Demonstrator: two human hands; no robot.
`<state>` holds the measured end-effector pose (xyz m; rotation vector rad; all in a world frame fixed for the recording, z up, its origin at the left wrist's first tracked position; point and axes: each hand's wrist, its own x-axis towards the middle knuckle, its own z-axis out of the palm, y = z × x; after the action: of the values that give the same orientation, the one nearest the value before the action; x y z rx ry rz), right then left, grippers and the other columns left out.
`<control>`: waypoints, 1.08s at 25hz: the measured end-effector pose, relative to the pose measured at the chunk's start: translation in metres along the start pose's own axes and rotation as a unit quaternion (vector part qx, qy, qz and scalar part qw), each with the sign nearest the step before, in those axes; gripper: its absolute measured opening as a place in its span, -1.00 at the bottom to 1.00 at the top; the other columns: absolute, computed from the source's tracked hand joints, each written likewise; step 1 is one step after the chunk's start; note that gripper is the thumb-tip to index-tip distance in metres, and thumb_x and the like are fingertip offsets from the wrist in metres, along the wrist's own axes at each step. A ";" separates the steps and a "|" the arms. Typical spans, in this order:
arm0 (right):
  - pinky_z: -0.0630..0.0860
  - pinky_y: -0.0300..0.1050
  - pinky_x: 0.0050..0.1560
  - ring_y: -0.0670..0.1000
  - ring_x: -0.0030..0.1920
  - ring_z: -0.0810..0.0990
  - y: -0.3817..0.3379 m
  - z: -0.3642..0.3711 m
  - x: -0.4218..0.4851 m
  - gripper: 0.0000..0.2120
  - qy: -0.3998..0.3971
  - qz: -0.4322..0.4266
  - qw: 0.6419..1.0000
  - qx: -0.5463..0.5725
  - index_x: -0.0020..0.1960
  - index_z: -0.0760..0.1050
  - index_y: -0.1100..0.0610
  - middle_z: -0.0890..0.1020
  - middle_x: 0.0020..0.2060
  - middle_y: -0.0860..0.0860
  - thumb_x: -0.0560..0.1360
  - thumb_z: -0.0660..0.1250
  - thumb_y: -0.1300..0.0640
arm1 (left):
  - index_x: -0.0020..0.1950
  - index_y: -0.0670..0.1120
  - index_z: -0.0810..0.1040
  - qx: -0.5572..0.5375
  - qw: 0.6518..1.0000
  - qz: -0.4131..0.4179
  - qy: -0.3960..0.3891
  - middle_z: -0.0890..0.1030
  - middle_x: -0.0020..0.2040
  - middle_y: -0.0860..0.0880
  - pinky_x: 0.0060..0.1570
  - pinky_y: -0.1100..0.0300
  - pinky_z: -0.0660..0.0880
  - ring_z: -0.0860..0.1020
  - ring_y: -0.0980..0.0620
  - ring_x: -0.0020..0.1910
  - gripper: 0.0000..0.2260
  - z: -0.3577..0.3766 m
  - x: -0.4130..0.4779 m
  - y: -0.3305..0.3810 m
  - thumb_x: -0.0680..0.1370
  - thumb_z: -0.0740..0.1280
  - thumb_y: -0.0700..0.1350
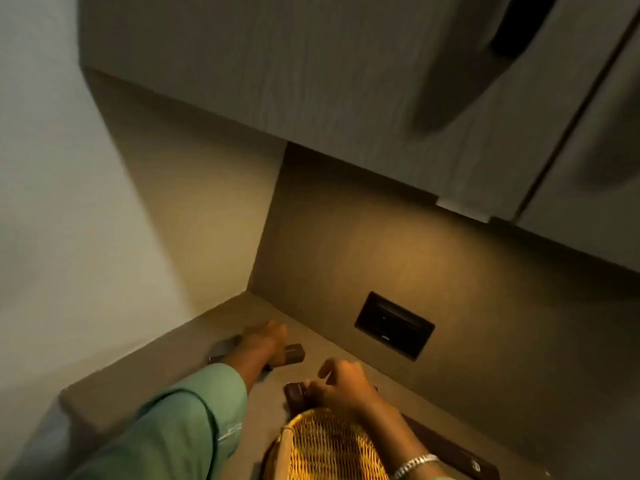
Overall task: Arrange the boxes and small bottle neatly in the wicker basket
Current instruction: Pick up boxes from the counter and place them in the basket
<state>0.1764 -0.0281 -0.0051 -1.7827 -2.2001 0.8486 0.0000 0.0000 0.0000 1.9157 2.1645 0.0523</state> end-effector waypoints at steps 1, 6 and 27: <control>0.51 -0.20 -0.09 -0.08 -0.03 0.55 -0.006 0.005 0.010 -0.59 -0.035 0.012 0.999 -0.017 0.21 0.45 0.03 0.54 0.02 -0.04 0.49 0.32 -0.20 | 0.23 -0.15 0.47 -0.017 1.000 -0.001 -0.009 0.54 0.25 -0.18 0.11 0.00 0.49 0.53 -0.19 0.19 -0.61 -0.003 0.002 0.001 0.44 0.43 -0.12; 0.47 -0.16 -0.13 0.00 -0.08 0.55 -0.022 0.028 0.048 -0.63 -0.080 0.016 0.988 -0.132 0.07 0.51 0.06 0.59 -0.05 0.00 0.41 0.45 -0.14 | 0.01 -0.13 0.50 -0.293 0.951 -0.020 0.095 0.59 0.04 -0.17 -0.32 0.15 0.48 0.56 -0.07 -0.16 -0.67 -0.052 -0.003 0.004 0.34 0.48 -0.04; 0.63 -0.08 0.08 0.00 0.26 0.51 0.046 0.033 -0.145 -0.28 -0.077 -0.067 0.994 0.032 0.36 0.26 -0.06 0.52 0.25 -0.05 0.36 0.52 0.29 | 0.36 -0.01 0.32 -0.202 0.970 0.123 -0.064 0.53 0.21 -0.13 -0.01 -0.12 0.60 0.55 -0.15 0.08 -0.23 0.035 -0.084 0.029 0.24 0.59 0.05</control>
<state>0.2370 -0.1698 -0.0268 -1.5687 -2.3278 1.0432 0.0439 -0.0830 -0.0146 1.8714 1.6684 0.3734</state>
